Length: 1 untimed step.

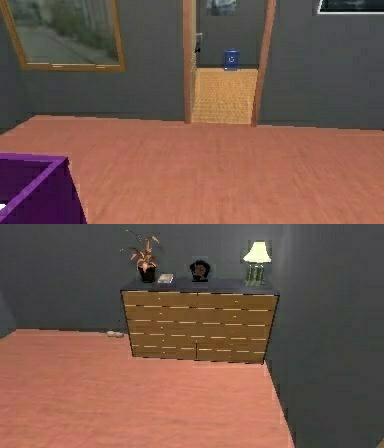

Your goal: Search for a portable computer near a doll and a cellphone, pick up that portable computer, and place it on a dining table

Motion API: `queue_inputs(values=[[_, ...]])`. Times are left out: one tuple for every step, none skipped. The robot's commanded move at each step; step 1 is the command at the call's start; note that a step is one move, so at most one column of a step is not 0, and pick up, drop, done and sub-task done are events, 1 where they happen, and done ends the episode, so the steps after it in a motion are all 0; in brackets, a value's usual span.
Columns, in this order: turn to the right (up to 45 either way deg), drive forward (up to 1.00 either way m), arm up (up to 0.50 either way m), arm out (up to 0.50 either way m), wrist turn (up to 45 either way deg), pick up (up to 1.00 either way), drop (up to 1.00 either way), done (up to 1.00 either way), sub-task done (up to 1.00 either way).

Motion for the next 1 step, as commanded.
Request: queue_inputs(values=[[-45.0,0.00,0.00,0.00,0.0,0.00,0.00,0.00,0.00]])
